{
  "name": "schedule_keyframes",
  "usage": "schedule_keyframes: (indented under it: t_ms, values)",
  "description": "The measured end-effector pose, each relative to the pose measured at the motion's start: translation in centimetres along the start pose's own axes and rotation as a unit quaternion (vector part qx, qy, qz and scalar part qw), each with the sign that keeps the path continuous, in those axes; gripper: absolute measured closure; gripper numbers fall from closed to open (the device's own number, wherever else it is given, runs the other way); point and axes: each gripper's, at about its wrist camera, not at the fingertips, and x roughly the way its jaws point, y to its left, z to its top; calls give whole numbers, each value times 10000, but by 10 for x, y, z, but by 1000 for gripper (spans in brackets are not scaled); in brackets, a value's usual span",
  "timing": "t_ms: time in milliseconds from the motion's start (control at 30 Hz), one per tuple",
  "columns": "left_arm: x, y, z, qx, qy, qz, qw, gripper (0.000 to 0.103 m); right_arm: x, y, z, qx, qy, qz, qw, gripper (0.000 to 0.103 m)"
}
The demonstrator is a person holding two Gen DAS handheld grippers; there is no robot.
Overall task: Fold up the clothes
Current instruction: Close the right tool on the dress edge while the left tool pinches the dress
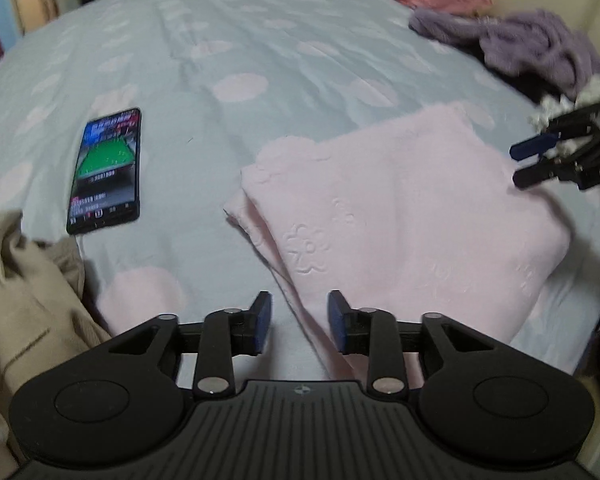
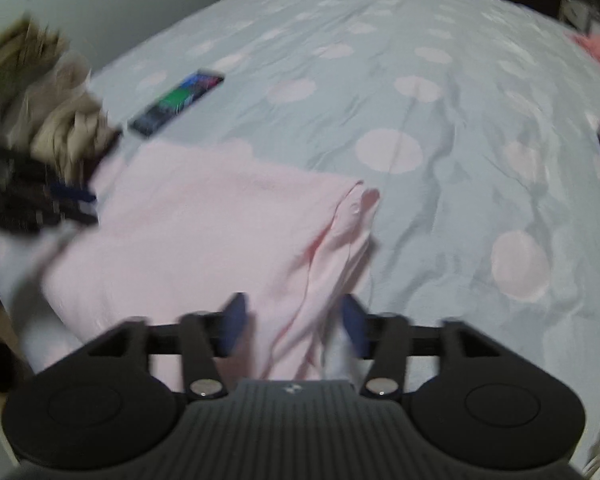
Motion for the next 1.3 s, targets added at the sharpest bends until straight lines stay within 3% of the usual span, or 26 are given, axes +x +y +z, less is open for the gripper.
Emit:
schedule_keyframes:
  t_ms: [33, 67, 200, 400, 633, 800, 1033, 1300]
  values:
    - [1, 4, 0, -206, 16, -126, 9997, 46, -2, -3, 2, 174, -11, 107, 9998, 30]
    - [2, 7, -1, -412, 32, -253, 9988, 44, -3, -4, 4, 324, -15, 194, 9993, 28]
    - [5, 21, -3, -1233, 96, -756, 9894, 44, 2, -9, 4, 705, 105, 340, 9969, 28]
    - [23, 39, -11, -2326, 371, -1260, 9636, 44, 11, -4, -3, 647, 307, 317, 9969, 28]
    - [32, 40, -8, -2316, 428, -1224, 9641, 44, 14, -4, -4, 583, 328, 314, 9973, 28]
    - [40, 41, -9, -2374, 492, -1289, 9616, 42, 15, -14, -6, 981, 308, 461, 9936, 28]
    - [50, 49, -13, -2838, 593, -1640, 9429, 39, 25, -36, -11, 1921, 442, 722, 9777, 28]
    - [57, 55, -15, -3023, 590, -1785, 9345, 37, 42, -44, -23, 2339, 700, 1035, 9642, 28]
